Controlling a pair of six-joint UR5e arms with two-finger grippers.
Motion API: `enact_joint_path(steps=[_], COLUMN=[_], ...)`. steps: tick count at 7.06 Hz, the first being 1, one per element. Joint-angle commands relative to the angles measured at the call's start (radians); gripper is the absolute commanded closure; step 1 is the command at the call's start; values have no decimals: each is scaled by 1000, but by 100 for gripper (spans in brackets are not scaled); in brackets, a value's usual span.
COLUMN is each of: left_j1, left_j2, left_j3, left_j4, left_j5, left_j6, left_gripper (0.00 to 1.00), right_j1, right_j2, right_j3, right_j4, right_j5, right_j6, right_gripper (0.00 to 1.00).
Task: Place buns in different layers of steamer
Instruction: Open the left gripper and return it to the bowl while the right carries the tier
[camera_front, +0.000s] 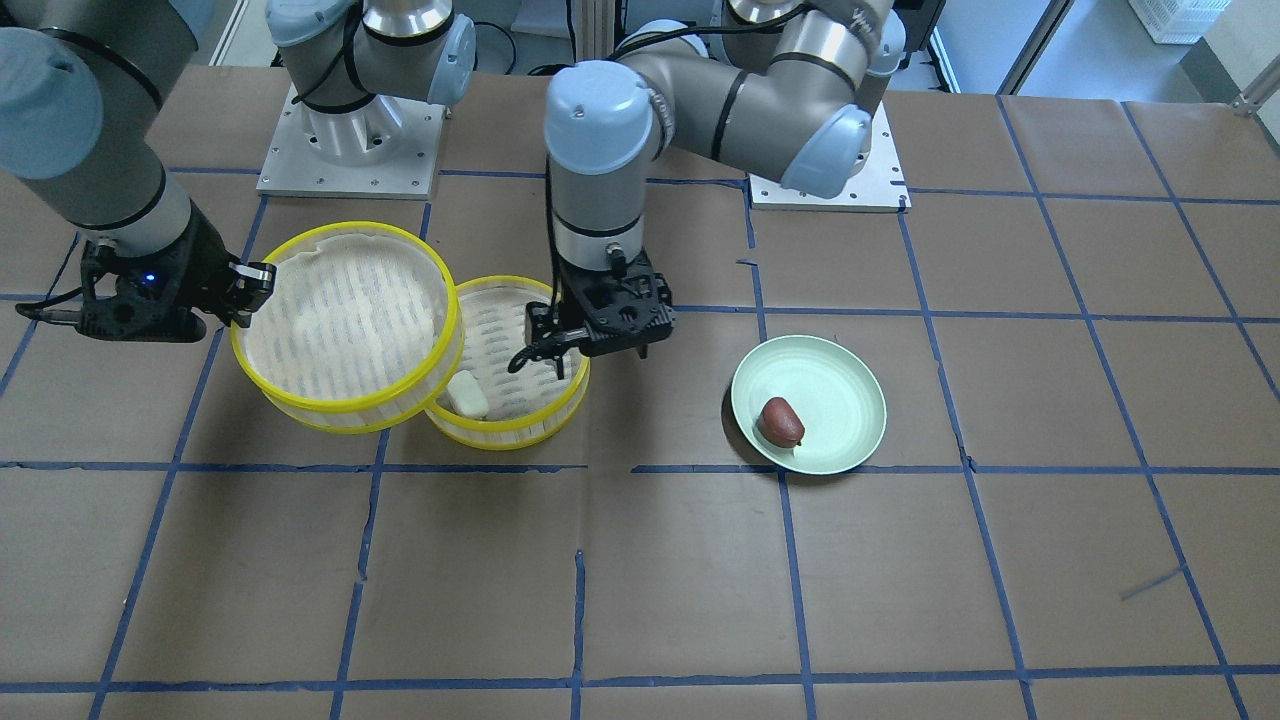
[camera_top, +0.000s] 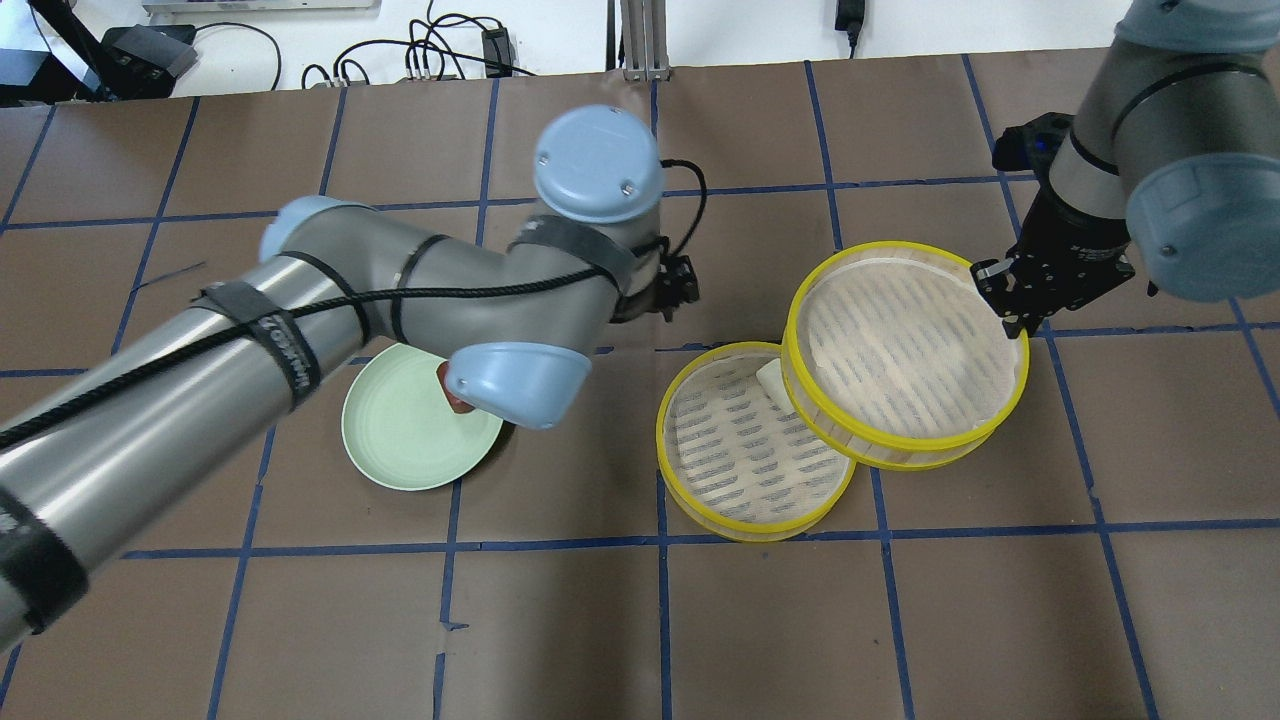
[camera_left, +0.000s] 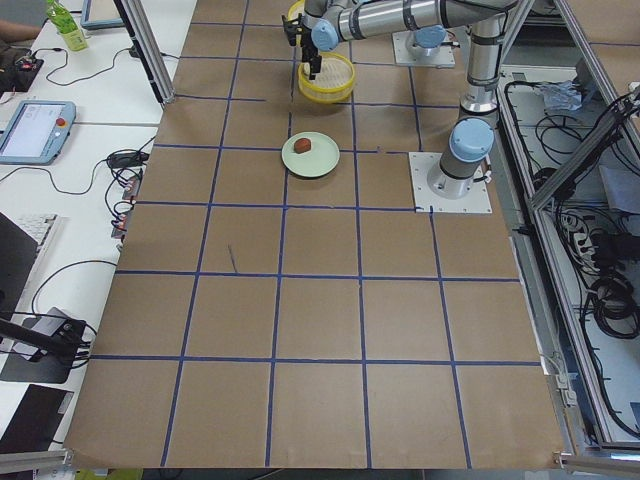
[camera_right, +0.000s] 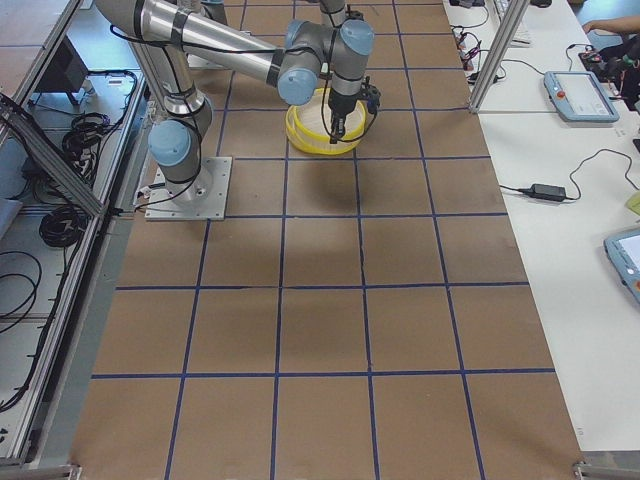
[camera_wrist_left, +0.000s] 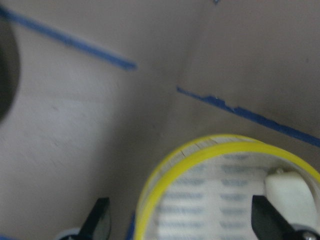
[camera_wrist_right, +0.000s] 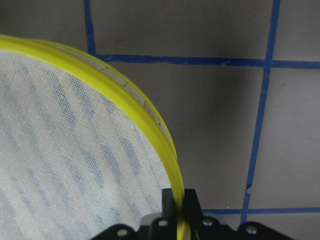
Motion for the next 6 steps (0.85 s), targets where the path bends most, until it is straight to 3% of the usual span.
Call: enact_joint_path(steps=[1,2,4,6], left_j1=[151,159,176,186], left_j2=[38,19,-49,-80], left_j3=[-11,-41,-113,-176], left_j4=[3,-14,46,52], left_j5=[28,37,83,102], left_j6=[345,349,363,387], left_gripper=[0,0,4,4], right_j1=[143,218,239,240], right_j2=[28,48,55,55], right_j3=[15,39,102,113], right_j4=[-75,-120,-191,-177], right_j5=[10,10,10,7], right_j6=[135,174,180,177], right_gripper=[100,100,100,99])
